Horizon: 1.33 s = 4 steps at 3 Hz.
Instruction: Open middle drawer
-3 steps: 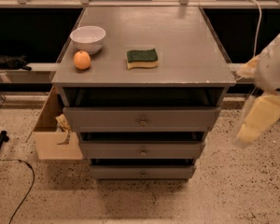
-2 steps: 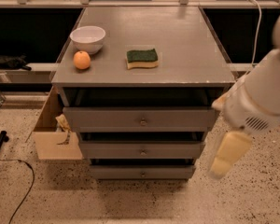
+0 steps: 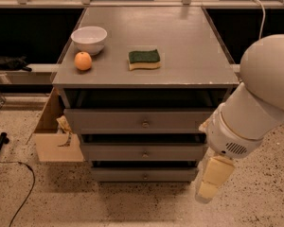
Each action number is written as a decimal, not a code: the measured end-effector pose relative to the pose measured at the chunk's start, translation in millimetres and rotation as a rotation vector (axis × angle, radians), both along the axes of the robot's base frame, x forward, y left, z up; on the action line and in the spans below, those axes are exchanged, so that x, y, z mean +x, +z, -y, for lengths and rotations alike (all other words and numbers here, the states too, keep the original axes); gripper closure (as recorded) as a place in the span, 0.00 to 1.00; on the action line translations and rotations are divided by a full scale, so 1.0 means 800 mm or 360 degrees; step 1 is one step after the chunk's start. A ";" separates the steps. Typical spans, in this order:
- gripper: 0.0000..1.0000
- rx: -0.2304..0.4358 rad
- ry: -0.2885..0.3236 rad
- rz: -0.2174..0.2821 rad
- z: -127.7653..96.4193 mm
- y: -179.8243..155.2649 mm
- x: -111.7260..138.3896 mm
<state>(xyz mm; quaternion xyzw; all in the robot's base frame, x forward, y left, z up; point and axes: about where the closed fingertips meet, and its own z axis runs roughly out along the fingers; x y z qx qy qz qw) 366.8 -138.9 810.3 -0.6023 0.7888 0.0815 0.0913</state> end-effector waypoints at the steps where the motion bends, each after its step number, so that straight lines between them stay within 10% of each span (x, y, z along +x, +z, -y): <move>1: 0.00 0.0079 -0.0028 -0.0016 -0.006 -0.009 0.000; 4: 0.00 0.0283 -0.0302 -0.0122 0.055 -0.098 0.010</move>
Offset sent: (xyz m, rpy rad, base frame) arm -0.0047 -0.0070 -0.0779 0.1361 0.1097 -0.1377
